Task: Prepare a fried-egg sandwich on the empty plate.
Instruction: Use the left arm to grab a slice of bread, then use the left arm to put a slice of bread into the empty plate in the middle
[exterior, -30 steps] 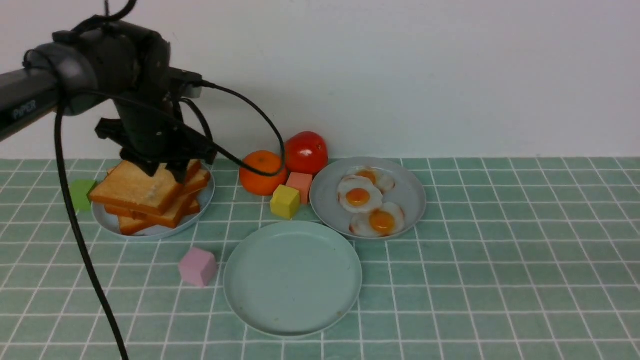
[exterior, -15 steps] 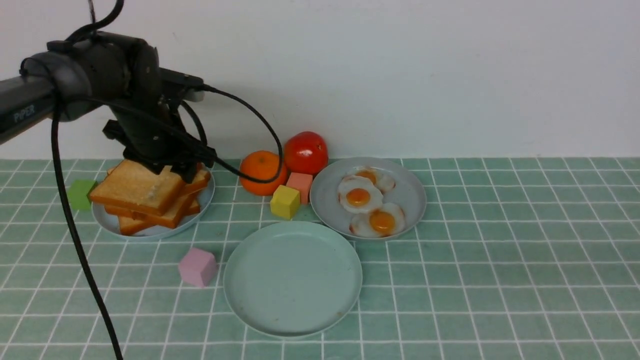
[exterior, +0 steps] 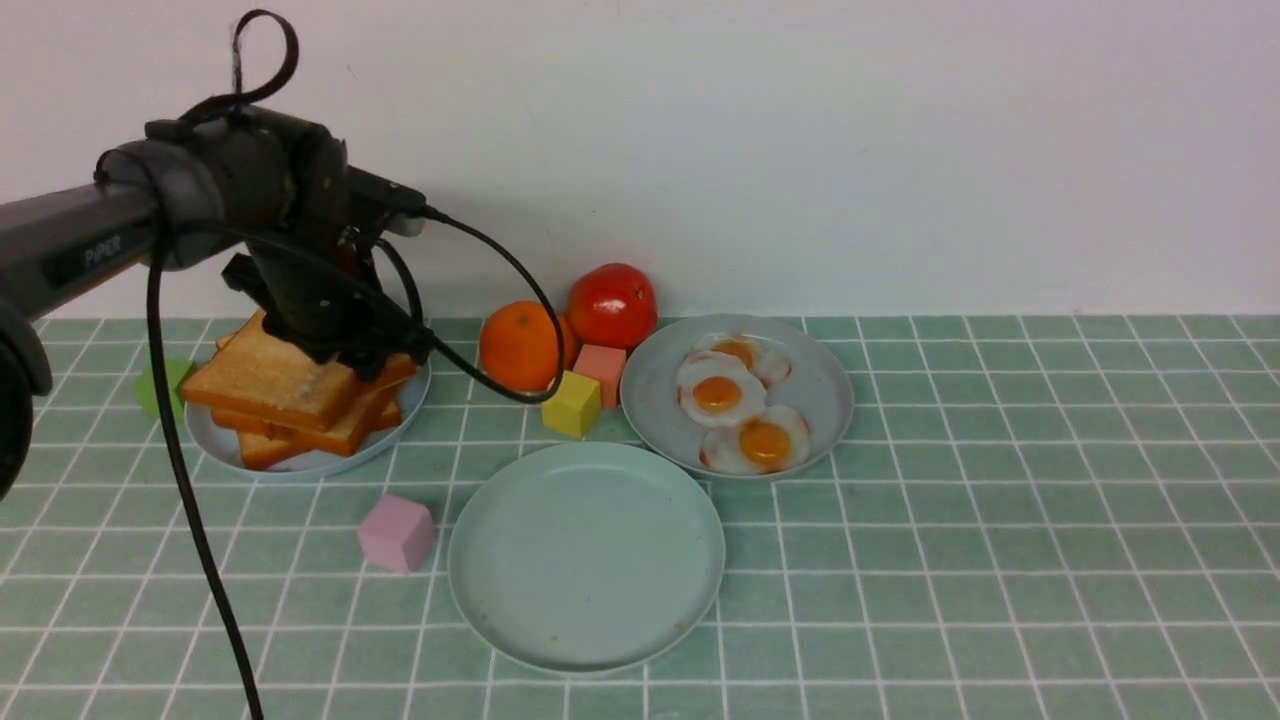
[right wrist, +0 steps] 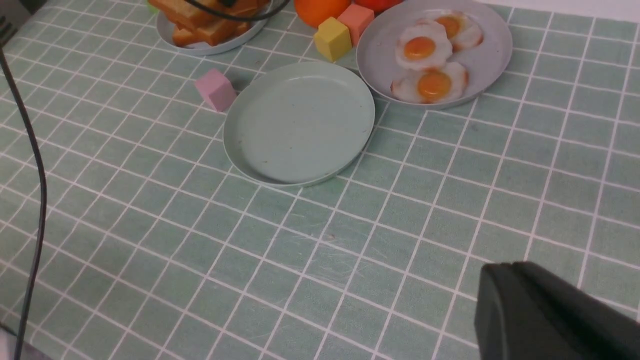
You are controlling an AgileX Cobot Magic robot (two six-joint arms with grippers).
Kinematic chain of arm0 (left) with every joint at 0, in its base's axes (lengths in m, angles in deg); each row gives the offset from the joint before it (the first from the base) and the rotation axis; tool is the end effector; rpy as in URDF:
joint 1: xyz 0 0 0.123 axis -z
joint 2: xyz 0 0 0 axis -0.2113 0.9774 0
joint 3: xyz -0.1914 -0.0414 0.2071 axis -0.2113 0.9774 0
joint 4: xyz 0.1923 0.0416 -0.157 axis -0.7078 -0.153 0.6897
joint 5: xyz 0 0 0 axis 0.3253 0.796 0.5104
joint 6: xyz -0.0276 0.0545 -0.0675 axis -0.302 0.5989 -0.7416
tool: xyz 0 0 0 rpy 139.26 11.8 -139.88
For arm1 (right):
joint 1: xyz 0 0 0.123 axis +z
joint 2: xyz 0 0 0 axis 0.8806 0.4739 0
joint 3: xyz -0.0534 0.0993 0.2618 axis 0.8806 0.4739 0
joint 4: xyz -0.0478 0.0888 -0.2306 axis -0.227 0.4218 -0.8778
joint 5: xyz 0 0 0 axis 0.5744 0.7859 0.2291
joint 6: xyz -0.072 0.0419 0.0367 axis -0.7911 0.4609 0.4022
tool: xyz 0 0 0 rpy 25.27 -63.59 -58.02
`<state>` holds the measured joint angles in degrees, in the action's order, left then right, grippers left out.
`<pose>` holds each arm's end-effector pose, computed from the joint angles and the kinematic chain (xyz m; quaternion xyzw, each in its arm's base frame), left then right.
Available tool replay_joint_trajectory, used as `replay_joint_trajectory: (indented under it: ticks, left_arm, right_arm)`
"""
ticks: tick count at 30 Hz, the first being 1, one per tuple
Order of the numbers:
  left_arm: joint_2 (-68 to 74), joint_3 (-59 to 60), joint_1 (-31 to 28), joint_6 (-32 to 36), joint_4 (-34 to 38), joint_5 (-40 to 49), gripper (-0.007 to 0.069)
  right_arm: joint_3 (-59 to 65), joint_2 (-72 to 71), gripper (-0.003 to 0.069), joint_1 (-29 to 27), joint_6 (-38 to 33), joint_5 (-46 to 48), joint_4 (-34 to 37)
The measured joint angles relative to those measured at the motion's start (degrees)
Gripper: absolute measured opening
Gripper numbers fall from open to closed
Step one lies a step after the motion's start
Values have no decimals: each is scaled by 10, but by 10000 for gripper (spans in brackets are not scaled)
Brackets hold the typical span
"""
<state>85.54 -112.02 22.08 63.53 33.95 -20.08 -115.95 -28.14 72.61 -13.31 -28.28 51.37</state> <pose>0.4724 -0.0696 0.2007 0.1754 0.9554 0.0730 0.2259 0.0588 0.0426 0.3815 -0.1568 0.8555 0.1979 0.4521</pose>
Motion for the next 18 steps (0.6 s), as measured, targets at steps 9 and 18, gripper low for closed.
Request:
replay_joint_trajectory:
  ticks: [9,18]
  left_arm:
    - [-39,1,30,-2,-27,26,123]
    - [-207,88,127,-32,-23,67,100]
  right_arm:
    - [0,0,22,0,0,0,0]
    - [0,0,33,0,-9,0,0]
